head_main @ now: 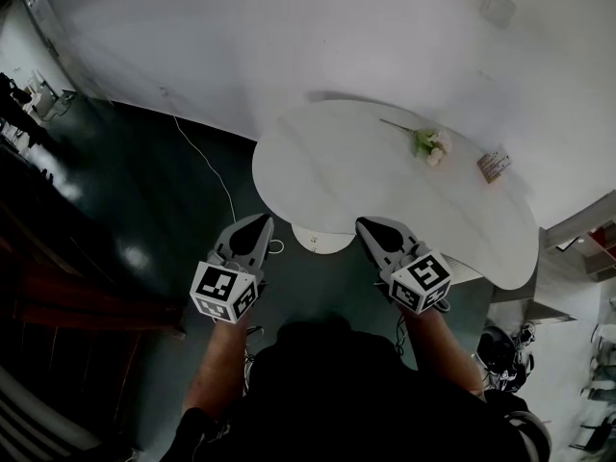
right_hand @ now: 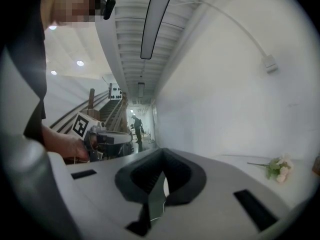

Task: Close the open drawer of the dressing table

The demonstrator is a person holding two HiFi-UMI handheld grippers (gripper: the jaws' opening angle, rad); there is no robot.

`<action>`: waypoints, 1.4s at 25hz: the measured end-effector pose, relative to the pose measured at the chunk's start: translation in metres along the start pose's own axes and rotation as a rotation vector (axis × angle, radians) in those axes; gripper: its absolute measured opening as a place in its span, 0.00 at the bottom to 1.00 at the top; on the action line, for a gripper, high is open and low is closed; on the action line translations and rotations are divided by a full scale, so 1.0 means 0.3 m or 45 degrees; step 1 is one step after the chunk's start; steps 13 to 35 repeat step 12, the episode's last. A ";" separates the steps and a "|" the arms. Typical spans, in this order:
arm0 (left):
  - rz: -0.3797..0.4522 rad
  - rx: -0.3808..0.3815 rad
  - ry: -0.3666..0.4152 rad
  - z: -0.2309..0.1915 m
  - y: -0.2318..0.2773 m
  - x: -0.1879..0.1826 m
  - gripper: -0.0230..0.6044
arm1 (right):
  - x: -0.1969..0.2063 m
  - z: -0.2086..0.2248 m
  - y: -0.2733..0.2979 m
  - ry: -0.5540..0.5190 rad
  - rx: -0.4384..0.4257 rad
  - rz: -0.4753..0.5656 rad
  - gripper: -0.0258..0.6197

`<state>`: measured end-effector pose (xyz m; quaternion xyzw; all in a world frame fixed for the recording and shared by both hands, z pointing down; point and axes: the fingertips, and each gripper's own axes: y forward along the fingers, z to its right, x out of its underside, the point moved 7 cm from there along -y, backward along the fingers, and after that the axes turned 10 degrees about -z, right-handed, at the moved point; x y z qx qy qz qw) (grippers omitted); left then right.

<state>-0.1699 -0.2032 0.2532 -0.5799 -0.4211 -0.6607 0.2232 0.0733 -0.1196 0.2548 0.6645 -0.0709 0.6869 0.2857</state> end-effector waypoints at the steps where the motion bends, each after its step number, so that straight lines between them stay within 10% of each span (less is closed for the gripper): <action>1: -0.007 0.007 -0.001 0.004 0.001 0.004 0.05 | 0.001 -0.003 -0.002 0.001 0.000 0.000 0.04; 35: -0.027 0.012 -0.007 0.006 -0.036 0.025 0.05 | 0.017 -0.052 0.007 0.006 -0.020 -0.005 0.04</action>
